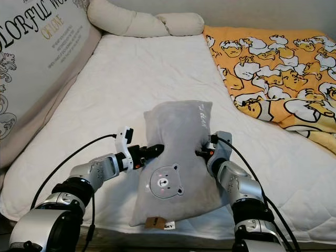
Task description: Clean up the room
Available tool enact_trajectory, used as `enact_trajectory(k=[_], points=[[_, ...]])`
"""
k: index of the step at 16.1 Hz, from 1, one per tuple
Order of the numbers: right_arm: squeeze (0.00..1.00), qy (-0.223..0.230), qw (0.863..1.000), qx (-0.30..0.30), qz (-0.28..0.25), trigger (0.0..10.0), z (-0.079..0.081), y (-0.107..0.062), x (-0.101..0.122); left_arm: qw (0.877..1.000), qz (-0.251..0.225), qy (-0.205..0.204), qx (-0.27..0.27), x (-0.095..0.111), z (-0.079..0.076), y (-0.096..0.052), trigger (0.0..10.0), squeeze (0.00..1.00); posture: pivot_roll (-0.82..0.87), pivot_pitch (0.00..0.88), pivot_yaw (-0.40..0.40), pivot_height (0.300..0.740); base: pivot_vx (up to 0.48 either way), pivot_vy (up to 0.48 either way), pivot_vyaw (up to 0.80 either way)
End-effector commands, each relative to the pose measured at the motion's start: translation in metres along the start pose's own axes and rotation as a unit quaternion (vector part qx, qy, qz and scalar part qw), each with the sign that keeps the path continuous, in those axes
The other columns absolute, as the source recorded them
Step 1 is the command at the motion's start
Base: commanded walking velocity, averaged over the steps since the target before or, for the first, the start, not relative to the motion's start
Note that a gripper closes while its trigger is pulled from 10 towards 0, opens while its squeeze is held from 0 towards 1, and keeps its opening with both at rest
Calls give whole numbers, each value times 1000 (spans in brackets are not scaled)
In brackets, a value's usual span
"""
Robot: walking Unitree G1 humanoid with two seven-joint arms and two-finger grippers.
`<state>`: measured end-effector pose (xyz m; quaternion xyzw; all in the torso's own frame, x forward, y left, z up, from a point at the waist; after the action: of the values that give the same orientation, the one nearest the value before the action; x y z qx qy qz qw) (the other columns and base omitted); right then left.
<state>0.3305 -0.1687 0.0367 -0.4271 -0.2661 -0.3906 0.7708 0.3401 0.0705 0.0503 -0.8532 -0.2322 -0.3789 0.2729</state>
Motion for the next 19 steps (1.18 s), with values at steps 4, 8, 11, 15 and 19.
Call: enact_trajectory(k=[4, 8, 11, 15, 19], points=[[0, -18, 999, 50, -2, 4588, 28, 10, 5, 1000, -17, 22, -1, 13, -1, 0, 0, 0, 6, 0, 2, 740, 0, 0, 0], [0, -26, 999, 48, -3, 10000, 33, 14, 3, 999, -29, 20, -23, 16, -4, -2, 0, 0, 12, 0, 3, 740, 0, 0, 0], [0, -24, 999, 47, -8, 10000, 35, 15, 5, 999, -30, 31, -26, 19, -5, -1, 0, 0, 8, 0, 10, 740, 0, 0, 0], [0, -48, 998, 43, -24, 10000, 36, 15, 10, 995, -45, 90, 13, 35, 6, -10, 0, 0, 6, 0, 13, 740, 0, 0, 0], [0, -123, 988, 49, -73, 10000, 46, 9, 18, 979, -80, 188, 12, 74, -1, -25, 0, 0, 18, 0, 42, 740, 0, 0, 0]])
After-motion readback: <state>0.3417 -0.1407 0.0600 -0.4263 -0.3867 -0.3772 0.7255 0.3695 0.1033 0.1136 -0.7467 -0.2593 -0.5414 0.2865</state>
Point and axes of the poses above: a point about 5 cm out from each wrist's last joint towards the gripper, its own y axis pointing out of the wrist towards the gripper, its own x axis along the axis of the wrist's last joint, z = x × y, the point moved 2 cm from there along y, pointing out of the wrist towards the gripper, and after that the axes turned 8 degrees about y, right-handed, at the moved point
